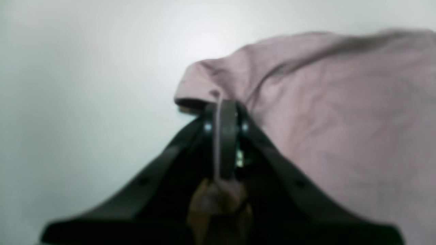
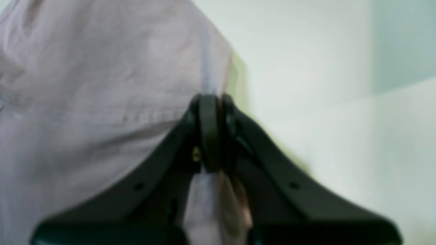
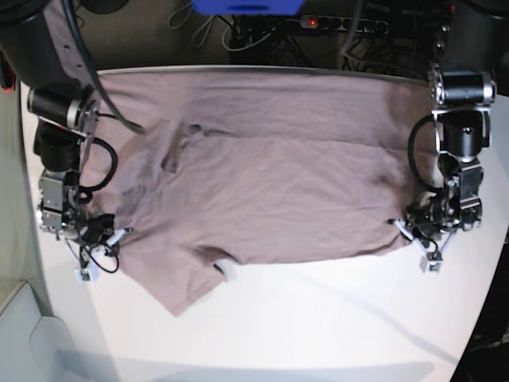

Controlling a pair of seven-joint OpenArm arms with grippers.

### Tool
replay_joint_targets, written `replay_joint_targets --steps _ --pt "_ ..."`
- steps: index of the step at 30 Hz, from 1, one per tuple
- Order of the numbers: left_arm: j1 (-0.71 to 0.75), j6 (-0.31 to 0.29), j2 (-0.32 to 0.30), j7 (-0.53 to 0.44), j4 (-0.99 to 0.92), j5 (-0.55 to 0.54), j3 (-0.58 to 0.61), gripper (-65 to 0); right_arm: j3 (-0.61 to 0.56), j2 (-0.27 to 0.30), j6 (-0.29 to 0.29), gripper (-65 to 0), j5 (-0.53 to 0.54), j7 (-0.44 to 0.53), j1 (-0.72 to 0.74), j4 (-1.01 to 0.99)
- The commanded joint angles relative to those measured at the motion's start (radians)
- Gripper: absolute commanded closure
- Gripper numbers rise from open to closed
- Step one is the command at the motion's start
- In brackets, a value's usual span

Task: Layout the t-shirt on the table in an organized manner, then fold the t-shirt properly
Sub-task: 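Lift the hem edge with both grippers and fold it toward the collar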

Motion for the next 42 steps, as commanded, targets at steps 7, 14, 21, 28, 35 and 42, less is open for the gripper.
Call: replay_joint_targets --steps 7,14,21,28,35,42 --pt "0.061 -0.007 0.000 0.072 0.174 0.003 -0.126 -0.2 0.005 -0.007 0.022 0.0 0.006 -0.069 -0.079 0.252" --pt "0.087 -0.009 0.000 0.121 0.241 -0.005 -0.171 -0.2 0.005 -0.013 0.068 0.0 0.006 -0.132 -0.173 0.439" --pt "0.145 -0.009 -0.009 0.180 0.342 -0.182 -0.171 -0.2 0.005 -0.013 0.068 0.0 0.056 -0.181 -0.283 0.643" --pt "0.223 -0.009 -0.009 0.200 0.485 -0.257 -0.171 -0.2 0.005 0.004 0.068 0.0 0.141 -0.256 -0.386 0.835" --pt "0.303 -0.009 -0.008 0.206 0.585 -0.341 -0.290 -0.2 0.029 0.014 0.069 0.0 0.168 -0.279 -0.495 1.005" --pt "0.351 -0.009 -0.009 0.247 0.651 -0.410 -0.364 -0.2 0.114 -0.015 0.173 0.0 0.168 -0.279 -0.561 1.076"
